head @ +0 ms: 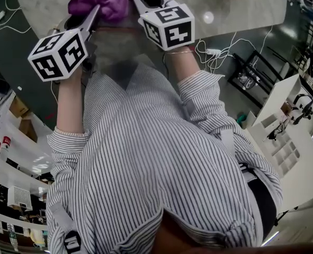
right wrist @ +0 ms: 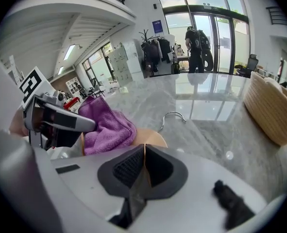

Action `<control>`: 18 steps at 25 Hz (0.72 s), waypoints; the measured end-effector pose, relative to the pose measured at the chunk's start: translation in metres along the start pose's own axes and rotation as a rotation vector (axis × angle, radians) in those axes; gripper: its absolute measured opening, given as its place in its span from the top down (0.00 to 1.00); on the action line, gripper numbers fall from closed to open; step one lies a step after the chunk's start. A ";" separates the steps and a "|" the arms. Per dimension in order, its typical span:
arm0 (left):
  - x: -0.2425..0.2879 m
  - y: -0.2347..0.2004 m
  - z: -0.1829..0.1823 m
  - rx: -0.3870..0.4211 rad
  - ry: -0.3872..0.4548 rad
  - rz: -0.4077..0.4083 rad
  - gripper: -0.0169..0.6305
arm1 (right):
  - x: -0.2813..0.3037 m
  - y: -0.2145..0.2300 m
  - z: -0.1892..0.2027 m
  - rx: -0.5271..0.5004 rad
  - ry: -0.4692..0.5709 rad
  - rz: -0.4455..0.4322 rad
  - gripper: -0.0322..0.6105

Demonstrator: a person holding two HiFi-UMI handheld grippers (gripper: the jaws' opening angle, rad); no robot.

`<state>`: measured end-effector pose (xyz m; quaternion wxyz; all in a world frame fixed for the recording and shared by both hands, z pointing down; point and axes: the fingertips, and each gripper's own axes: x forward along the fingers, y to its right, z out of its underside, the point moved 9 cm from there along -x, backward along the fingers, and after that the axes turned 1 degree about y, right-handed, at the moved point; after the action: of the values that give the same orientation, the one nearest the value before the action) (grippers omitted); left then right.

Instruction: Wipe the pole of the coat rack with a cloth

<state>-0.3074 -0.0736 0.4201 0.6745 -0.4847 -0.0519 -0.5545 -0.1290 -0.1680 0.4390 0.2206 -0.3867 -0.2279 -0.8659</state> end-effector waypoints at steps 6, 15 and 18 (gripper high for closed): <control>-0.016 -0.009 0.006 -0.033 0.025 -0.029 0.83 | 0.001 -0.006 -0.002 -0.027 -0.008 0.019 0.92; -0.041 -0.023 0.013 -0.084 0.067 -0.072 0.83 | -0.001 -0.006 -0.003 -0.035 0.009 0.013 0.92; -0.052 -0.029 0.016 -0.097 0.079 -0.083 0.83 | -0.001 -0.009 -0.003 -0.034 0.014 0.012 0.92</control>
<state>-0.3421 -0.0234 0.4143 0.6281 -0.4921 -0.0184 -0.6024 -0.1350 -0.1620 0.4341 0.2208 -0.3857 -0.2095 -0.8710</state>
